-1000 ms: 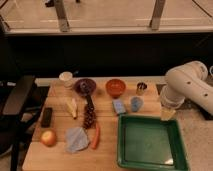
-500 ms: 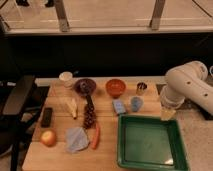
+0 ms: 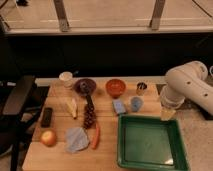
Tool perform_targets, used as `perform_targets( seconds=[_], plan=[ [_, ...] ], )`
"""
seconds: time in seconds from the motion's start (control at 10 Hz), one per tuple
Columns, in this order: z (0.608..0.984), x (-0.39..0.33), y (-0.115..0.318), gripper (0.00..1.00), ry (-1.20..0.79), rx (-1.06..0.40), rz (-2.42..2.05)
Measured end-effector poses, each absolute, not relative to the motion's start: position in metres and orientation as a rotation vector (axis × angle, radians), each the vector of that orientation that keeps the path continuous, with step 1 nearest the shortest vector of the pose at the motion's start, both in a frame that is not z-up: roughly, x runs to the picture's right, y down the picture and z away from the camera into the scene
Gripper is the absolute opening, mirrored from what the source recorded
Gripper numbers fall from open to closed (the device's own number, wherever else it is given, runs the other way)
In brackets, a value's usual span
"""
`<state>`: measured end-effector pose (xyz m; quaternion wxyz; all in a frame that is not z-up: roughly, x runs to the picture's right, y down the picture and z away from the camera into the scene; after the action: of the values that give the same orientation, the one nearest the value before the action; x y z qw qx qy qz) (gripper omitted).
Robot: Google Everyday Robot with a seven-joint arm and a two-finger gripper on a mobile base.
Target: Place brush in paper cup
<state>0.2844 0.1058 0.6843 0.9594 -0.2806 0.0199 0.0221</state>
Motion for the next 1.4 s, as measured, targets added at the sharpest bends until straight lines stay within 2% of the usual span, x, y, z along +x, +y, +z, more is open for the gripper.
perform_targets(
  seconds=[0.3,0.5,1.1,1.4],
  plan=[
    [0.684,0.284,0.102,0.65,0.028,-0.562,0.021],
    [0.683,0.277,0.079,0.65,-0.051,-0.54,-0.122],
    [0.692,0.166,0.055,0.65,-0.333,-0.517,-0.754],
    [0.692,0.147,0.056,0.65,-0.391,-0.516,-0.857]
  ],
)
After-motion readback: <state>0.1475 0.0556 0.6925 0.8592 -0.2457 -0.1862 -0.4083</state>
